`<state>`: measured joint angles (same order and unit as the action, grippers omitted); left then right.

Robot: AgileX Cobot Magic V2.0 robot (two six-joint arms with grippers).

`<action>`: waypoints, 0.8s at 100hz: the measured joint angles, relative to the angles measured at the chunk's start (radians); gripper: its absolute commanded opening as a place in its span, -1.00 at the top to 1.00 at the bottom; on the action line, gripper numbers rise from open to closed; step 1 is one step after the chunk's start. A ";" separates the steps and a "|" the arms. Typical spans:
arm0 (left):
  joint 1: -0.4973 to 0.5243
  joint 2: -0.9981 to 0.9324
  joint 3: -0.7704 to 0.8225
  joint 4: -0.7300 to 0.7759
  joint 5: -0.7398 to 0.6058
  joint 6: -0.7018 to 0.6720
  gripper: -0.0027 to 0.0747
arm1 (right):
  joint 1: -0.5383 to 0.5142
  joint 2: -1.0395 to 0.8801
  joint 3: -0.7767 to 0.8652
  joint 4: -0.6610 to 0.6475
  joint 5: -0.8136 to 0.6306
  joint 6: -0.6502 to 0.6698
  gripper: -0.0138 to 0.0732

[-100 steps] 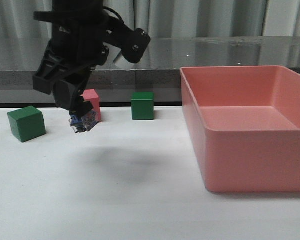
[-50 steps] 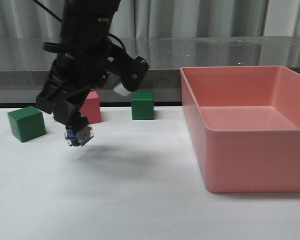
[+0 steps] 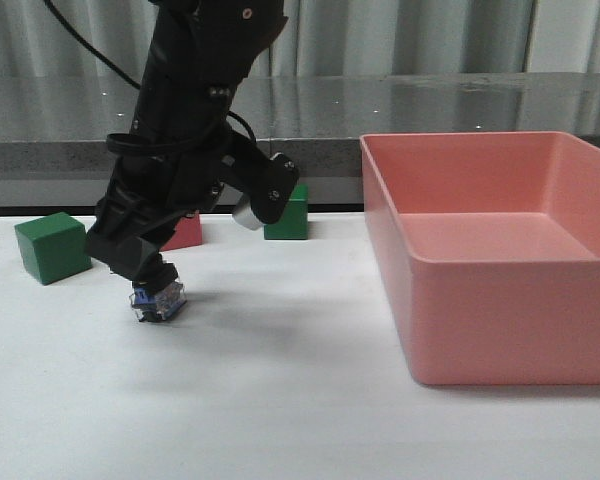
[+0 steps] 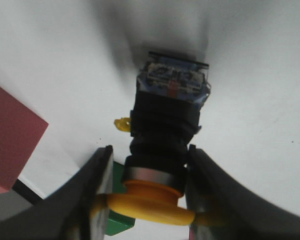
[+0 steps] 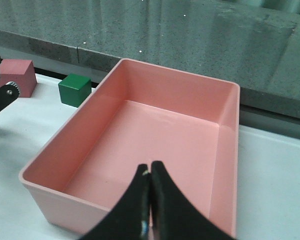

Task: Place and stand button with both arms
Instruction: 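Lower the button upright onto the table with the left gripper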

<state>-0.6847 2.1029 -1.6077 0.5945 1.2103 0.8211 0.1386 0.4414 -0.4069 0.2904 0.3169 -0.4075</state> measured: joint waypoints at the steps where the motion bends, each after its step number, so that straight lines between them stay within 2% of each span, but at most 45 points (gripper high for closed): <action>1: 0.000 0.000 0.000 0.000 0.000 0.000 0.98 | 0.000 0.000 0.000 0.000 0.000 0.000 0.82; 34: -0.002 0.000 0.000 0.002 0.002 -0.053 0.97 | 0.000 0.000 0.000 0.000 0.000 0.000 0.82; 43: -0.002 0.000 0.000 0.002 0.004 -0.059 0.89 | 0.000 0.000 0.000 0.004 0.000 0.000 0.82; 53: -0.006 0.000 0.000 0.002 0.004 -0.061 0.66 | 0.000 0.000 0.000 0.012 0.000 0.000 0.82; 72: -0.006 0.000 0.000 0.002 0.005 -0.065 -0.07 | 0.000 0.000 0.000 0.021 0.000 0.000 0.82; 80: -0.006 0.004 0.000 -0.008 -0.001 -0.066 -0.29 | 0.000 0.000 0.000 0.022 0.000 0.000 0.82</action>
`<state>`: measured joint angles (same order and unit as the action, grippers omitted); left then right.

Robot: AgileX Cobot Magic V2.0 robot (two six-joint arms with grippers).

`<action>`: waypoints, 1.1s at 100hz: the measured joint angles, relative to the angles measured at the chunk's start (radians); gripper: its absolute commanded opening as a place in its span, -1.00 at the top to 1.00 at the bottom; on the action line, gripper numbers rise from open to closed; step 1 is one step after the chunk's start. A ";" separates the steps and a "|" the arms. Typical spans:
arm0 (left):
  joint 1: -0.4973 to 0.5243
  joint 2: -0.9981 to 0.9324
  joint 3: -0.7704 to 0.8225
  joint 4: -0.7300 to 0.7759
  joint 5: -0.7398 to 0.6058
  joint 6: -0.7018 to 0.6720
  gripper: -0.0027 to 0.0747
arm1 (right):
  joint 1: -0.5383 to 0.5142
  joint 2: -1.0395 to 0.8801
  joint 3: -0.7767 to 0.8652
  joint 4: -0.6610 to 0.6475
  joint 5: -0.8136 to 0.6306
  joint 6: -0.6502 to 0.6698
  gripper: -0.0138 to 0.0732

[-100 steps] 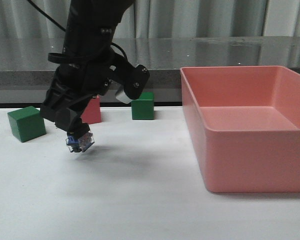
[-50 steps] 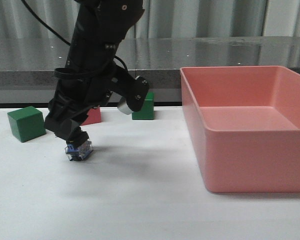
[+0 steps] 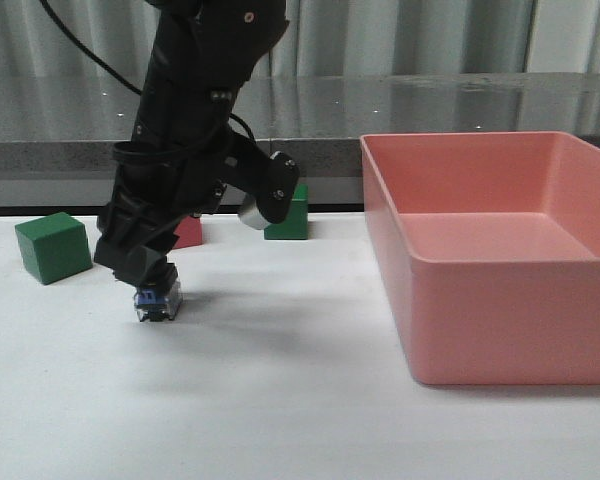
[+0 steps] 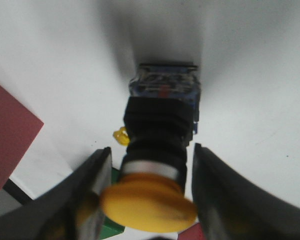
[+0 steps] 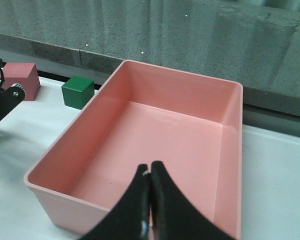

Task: Place and stand button with both arms
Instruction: 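Lower the button upright onto the table with the left gripper, then open the left gripper and lift it away from the standing button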

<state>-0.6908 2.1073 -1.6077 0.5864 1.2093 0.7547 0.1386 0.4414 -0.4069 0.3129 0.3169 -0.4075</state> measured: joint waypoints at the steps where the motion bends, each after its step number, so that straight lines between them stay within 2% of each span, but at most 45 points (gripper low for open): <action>1: 0.000 0.000 0.000 0.000 0.000 0.000 -0.30 | 0.000 0.000 0.000 0.000 0.000 0.000 0.82; 12: -0.001 0.000 0.000 -0.006 0.000 0.000 -0.42 | 0.000 0.000 0.000 0.002 0.000 0.000 0.82; 44: -0.002 -0.057 0.000 -0.068 0.000 0.000 -0.42 | 0.000 0.000 0.000 0.002 0.000 0.000 0.82; 80: 0.018 -0.232 0.000 -0.169 0.006 0.000 -0.40 | 0.000 0.000 0.000 0.002 0.000 0.000 0.82; 85: 0.018 -0.267 0.000 -0.180 0.008 0.000 -0.33 | 0.000 0.000 0.000 0.002 0.000 0.000 0.82; 92: 0.018 -0.320 0.000 -0.200 0.010 -0.010 -0.11 | 0.000 0.000 0.000 0.002 0.000 0.000 0.82; 110: 0.023 -0.462 0.000 -0.233 0.023 -0.080 0.81 | 0.000 0.000 0.000 0.002 0.000 0.000 0.82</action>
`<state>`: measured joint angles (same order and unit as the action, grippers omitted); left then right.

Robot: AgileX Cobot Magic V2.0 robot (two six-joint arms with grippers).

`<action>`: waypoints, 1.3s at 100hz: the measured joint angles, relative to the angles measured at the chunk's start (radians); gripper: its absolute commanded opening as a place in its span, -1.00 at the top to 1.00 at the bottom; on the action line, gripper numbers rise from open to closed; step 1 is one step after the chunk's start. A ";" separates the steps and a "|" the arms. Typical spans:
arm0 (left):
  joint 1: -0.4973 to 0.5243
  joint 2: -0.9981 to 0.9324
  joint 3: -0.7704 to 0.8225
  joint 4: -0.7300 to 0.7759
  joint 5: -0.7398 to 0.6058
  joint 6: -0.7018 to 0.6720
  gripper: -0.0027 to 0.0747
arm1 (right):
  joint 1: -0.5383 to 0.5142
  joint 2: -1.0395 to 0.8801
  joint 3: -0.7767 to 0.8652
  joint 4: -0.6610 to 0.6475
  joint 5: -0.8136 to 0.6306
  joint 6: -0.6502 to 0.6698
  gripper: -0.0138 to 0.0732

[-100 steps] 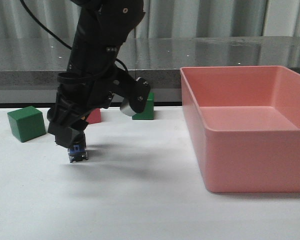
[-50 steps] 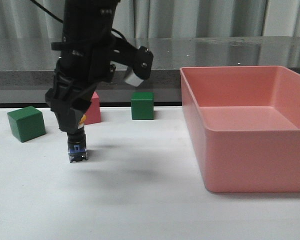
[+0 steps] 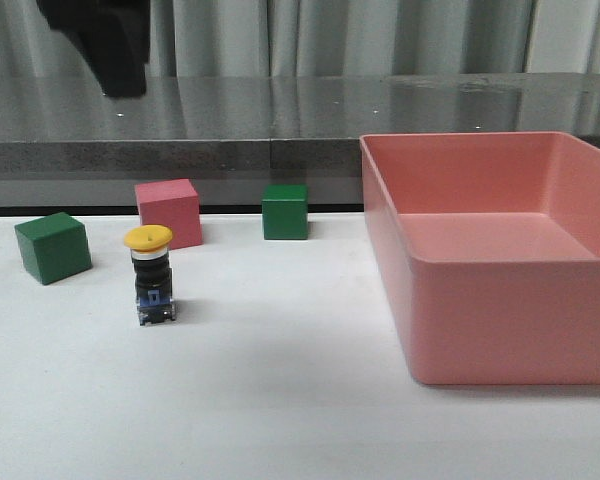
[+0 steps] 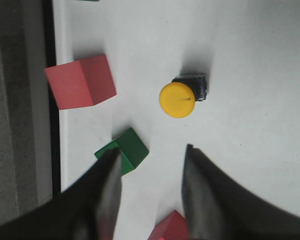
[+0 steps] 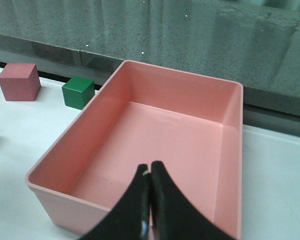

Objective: Place and stand button with both arms

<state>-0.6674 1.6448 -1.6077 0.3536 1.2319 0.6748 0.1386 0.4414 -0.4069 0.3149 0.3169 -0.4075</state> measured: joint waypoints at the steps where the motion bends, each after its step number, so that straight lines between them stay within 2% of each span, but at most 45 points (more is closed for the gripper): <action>1: 0.003 -0.005 0.000 0.000 0.002 -0.006 0.89 | 0.000 0.000 0.000 0.000 0.000 0.000 0.82; 4: 0.013 -0.032 0.000 -0.005 0.005 -0.022 0.98 | 0.000 0.000 0.000 0.000 0.000 0.000 0.82; 14: 0.066 -0.106 0.000 -0.033 0.008 -0.088 0.98 | 0.000 0.000 0.000 0.000 0.000 0.000 0.82; 26: 0.185 -0.212 0.023 -0.123 -0.014 -0.123 0.98 | 0.000 0.000 0.000 0.000 0.000 0.000 0.82; 42: 0.344 -0.424 0.161 -0.258 -0.239 -0.134 0.98 | 0.000 0.000 0.000 0.000 0.000 0.000 0.82; 66: 0.511 -0.786 0.537 -0.368 -0.514 -0.143 0.98 | 0.000 0.000 0.000 0.000 0.000 0.000 0.82; 78: 0.534 -0.954 0.730 -0.442 -0.615 -0.147 0.98 | 0.000 0.000 0.000 0.000 0.000 0.000 0.82; 101: 0.535 -1.218 1.048 -0.561 -0.723 -0.147 0.98 | 0.000 0.000 0.000 0.000 0.000 0.000 0.82; 130: 0.535 -1.402 1.207 -0.611 -0.794 -0.148 0.98 | 0.000 0.000 0.000 0.000 0.000 0.000 0.82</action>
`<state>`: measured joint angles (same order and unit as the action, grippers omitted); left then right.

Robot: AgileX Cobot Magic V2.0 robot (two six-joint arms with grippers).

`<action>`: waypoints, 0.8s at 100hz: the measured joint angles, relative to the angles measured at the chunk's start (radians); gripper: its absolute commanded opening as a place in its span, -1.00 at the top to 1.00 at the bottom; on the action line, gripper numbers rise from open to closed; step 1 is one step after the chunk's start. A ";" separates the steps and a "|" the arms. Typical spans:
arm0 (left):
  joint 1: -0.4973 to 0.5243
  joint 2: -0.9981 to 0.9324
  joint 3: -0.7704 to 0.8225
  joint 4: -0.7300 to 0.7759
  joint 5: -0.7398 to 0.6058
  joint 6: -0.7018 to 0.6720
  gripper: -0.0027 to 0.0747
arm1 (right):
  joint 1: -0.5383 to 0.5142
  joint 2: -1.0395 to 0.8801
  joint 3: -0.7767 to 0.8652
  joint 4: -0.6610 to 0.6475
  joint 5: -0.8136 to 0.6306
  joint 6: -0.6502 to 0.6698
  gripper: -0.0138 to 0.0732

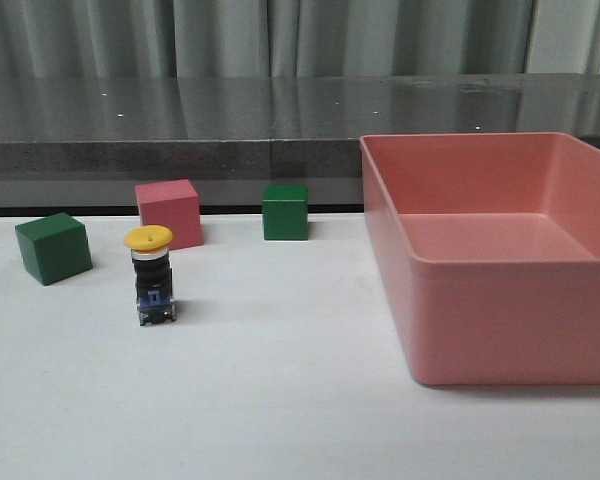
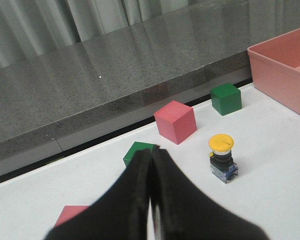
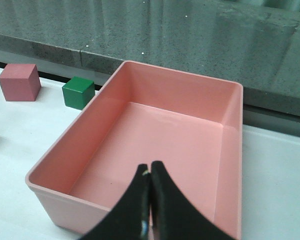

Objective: Place and stand button with both arms

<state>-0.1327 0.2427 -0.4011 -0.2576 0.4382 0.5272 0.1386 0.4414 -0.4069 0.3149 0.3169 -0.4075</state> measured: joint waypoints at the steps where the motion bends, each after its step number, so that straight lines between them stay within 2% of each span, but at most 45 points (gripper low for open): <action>1: 0.000 -0.002 0.002 -0.002 0.000 0.000 0.98 | 0.000 0.000 0.000 0.000 0.000 0.000 0.82; 39: 0.000 -0.007 0.032 -0.013 -0.003 0.000 0.98 | 0.000 0.000 0.000 0.000 0.000 0.000 0.82; 50: 0.000 -0.009 0.058 0.004 -0.042 -0.011 0.98 | 0.000 0.000 0.000 0.000 0.000 0.000 0.82; 65: 0.012 -0.072 0.164 0.152 -0.135 -0.200 0.98 | 0.000 0.000 0.000 0.000 0.000 0.000 0.82; 74: 0.032 -0.147 0.236 0.244 -0.155 -0.326 0.98 | 0.000 0.000 0.000 0.000 0.000 0.000 0.82; 80: 0.046 -0.204 0.279 0.271 -0.160 -0.364 0.98 | 0.000 0.000 0.000 0.000 0.000 0.000 0.82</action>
<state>-0.0869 0.0392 -0.1224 0.0138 0.2782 0.1634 0.1386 0.4414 -0.4069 0.3149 0.3169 -0.4075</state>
